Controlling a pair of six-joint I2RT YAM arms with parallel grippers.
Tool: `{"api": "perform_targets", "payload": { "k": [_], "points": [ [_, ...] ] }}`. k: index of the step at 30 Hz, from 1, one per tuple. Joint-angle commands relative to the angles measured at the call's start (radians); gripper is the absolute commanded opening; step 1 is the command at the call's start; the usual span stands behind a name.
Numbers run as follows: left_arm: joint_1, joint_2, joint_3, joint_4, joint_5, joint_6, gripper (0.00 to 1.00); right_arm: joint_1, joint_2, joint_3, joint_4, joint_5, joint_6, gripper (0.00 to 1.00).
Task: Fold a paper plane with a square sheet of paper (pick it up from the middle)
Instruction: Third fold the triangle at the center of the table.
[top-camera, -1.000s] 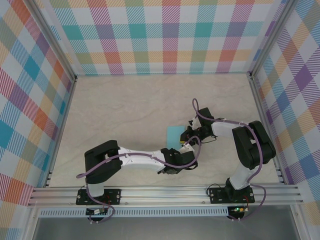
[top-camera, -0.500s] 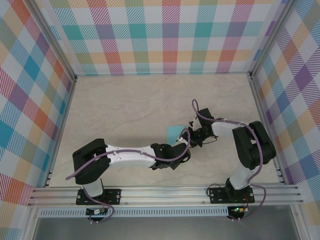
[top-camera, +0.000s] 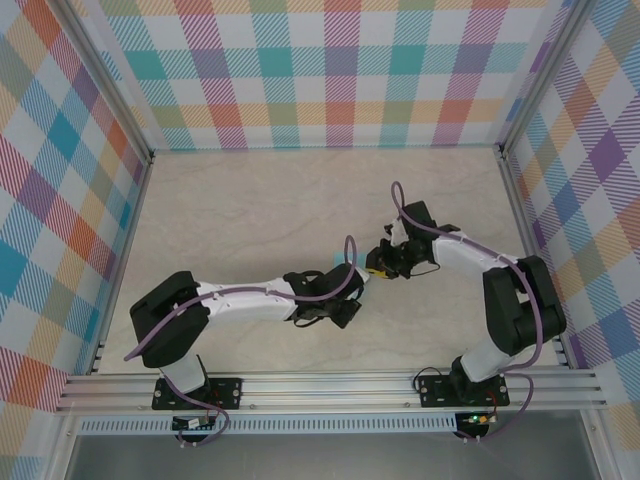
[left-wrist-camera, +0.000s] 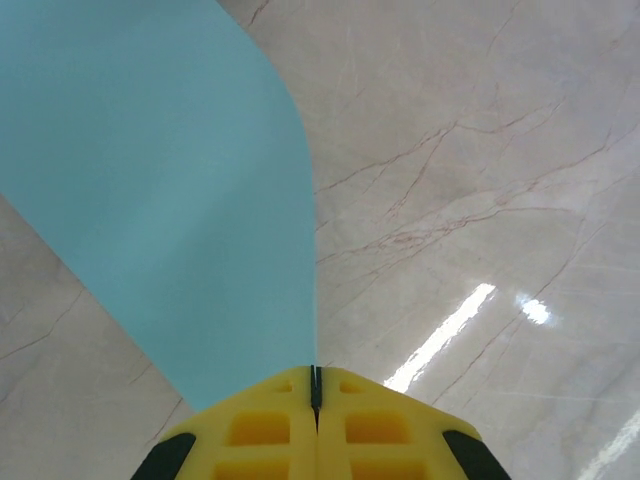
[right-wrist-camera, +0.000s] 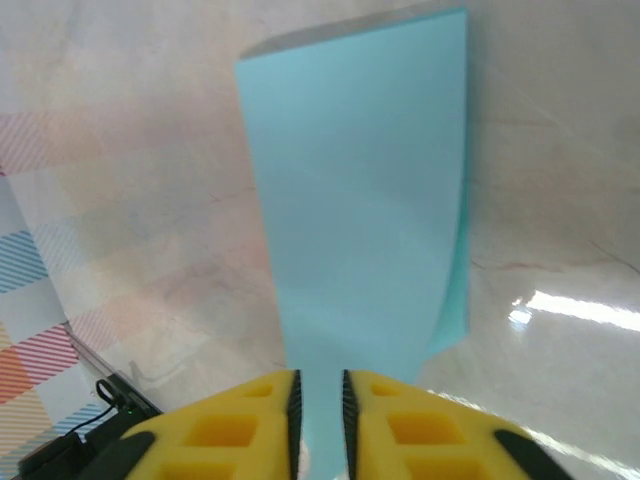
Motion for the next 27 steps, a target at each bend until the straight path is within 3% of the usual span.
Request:
{"api": "perform_targets", "payload": {
  "k": [1, 13, 27],
  "points": [
    [0.028, -0.033, -0.023, 0.037, 0.104, -0.005, 0.00, -0.004, 0.075, 0.052, 0.025, -0.068, -0.017, 0.15],
    [0.131, -0.016, -0.053, 0.076, 0.275, -0.014, 0.00, -0.004, 0.317, 0.211, -0.091, -0.003, -0.154, 0.12],
    [0.242, 0.045, -0.044, 0.081, 0.382, -0.003, 0.00, -0.004, 0.363, 0.203, -0.104, 0.024, -0.183, 0.12]
  ]
}}
